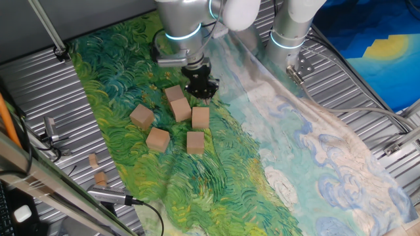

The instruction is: Stack the blocks into a pyramid shape

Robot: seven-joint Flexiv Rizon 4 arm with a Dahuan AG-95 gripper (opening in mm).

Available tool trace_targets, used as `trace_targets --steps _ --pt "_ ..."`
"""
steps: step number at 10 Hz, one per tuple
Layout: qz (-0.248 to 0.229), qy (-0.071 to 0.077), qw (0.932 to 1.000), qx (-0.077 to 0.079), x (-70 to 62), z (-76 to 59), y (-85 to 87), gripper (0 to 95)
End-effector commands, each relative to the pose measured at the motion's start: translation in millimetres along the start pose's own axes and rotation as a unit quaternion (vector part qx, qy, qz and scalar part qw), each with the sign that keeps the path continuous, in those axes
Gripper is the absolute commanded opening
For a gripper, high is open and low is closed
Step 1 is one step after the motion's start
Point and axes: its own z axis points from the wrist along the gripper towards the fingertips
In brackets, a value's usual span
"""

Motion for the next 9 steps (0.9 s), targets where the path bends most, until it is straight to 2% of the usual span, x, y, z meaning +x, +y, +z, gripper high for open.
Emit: trace_targets --steps 1,3,6,9 --pt "0.002 -0.004 1.0000 0.000 3.4 3.6 2.5 0.0" --pt "0.006 -0.011 0.9999 0.003 3.4 8.2 6.1 0.0" --pt "0.014 -0.020 0.9996 0.015 -6.4 16.9 9.9 0.0" --pt "0.012 -0.022 0.9995 0.018 -19.4 16.5 0.0 0.0"
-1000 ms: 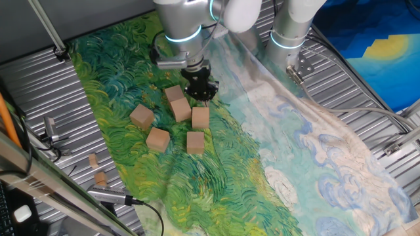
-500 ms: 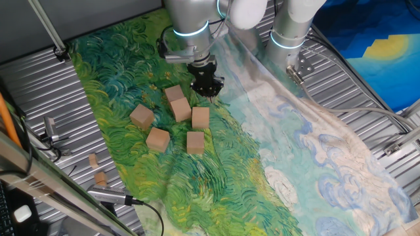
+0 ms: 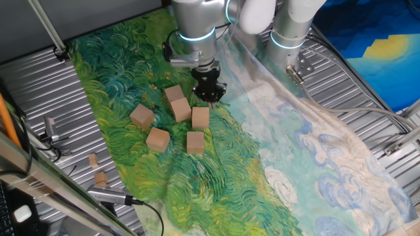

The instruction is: Stack the blocks into a pyramid shape

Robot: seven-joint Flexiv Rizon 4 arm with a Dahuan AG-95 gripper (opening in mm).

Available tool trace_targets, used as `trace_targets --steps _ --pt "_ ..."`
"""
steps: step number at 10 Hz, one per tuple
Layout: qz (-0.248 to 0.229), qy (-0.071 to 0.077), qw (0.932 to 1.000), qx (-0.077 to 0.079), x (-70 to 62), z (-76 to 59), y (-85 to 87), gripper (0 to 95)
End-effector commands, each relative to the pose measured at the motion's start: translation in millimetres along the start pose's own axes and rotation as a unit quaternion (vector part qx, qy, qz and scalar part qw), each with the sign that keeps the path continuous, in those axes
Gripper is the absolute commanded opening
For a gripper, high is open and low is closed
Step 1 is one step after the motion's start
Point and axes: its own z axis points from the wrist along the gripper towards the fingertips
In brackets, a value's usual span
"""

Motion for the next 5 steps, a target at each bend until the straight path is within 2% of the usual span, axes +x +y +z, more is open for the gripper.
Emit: trace_targets --steps 1,5 --pt "-0.002 0.000 1.0000 -0.004 -9.1 -4.0 -6.2 0.0" --pt "0.002 -0.004 1.0000 -0.009 -16.1 -7.0 -10.2 0.0"
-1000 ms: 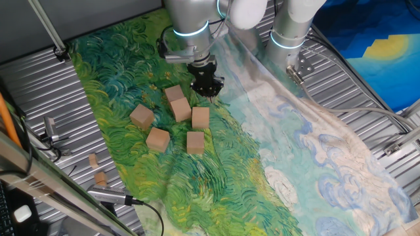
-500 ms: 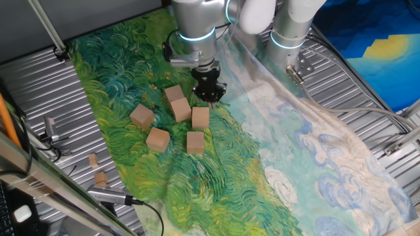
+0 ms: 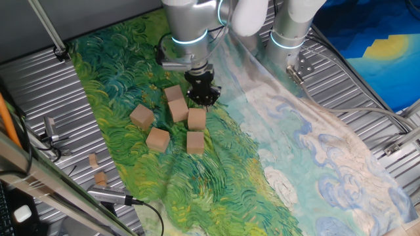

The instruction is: Stack the blocks into a pyramid shape

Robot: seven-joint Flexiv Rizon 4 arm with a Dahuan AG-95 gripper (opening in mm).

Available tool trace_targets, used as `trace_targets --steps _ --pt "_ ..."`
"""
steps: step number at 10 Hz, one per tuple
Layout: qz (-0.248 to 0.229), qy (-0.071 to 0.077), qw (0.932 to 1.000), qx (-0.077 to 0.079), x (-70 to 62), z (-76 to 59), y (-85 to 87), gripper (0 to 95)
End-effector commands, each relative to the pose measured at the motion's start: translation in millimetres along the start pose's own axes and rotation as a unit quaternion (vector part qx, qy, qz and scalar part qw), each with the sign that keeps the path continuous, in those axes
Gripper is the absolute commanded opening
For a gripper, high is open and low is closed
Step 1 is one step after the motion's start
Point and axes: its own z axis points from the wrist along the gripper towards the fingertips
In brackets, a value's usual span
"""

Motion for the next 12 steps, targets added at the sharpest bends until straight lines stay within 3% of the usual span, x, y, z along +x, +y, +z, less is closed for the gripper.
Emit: trace_targets --steps 1,3,6,9,12 --pt "-0.002 0.001 1.0000 0.001 2.8 -0.5 -0.2 0.0" --pt "-0.008 0.003 1.0000 0.001 8.7 -1.6 -0.3 0.0" --pt "-0.025 0.009 0.9996 0.002 27.1 -15.3 -8.1 0.0" --pt "-0.027 0.007 0.9996 0.005 33.1 -20.1 -10.5 0.0" --pt "-0.035 0.003 0.9992 0.017 34.9 -15.8 -12.8 0.0"
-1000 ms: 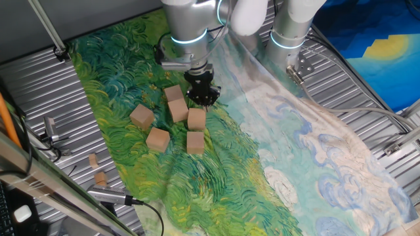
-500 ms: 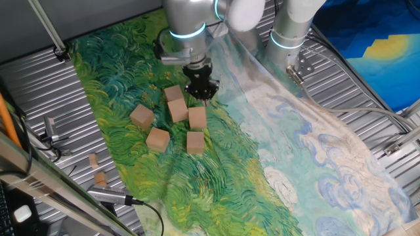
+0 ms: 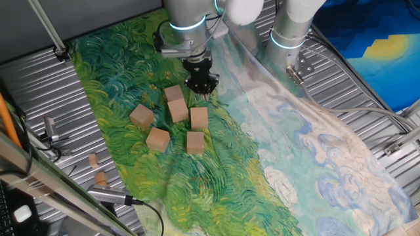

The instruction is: Stack the blocks into a pyramid shape

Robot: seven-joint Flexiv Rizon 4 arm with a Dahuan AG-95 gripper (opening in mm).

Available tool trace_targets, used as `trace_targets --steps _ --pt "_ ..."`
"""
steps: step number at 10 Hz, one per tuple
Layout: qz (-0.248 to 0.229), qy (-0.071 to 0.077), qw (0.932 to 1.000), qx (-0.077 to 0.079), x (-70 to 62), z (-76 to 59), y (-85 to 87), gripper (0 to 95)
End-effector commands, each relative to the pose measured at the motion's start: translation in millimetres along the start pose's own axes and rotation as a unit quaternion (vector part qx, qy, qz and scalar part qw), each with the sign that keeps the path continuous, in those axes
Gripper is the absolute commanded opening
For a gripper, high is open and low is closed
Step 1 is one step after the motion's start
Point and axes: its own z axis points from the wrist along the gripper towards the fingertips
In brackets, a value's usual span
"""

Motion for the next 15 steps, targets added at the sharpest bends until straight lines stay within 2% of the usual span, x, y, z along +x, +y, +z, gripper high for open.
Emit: trace_targets --steps 1,3,5,8,15 --pt "-0.003 -0.003 1.0000 0.006 2.0 8.6 -4.1 0.0" --pt "0.002 -0.007 1.0000 0.004 2.2 13.3 -5.6 0.0" --pt "0.010 -0.008 0.9999 0.004 -3.2 14.4 -6.7 0.0" --pt "0.025 -0.013 0.9996 0.002 -24.0 15.2 -12.1 0.0" --pt "0.034 -0.020 0.9992 0.006 -54.6 9.3 -27.9 0.0"
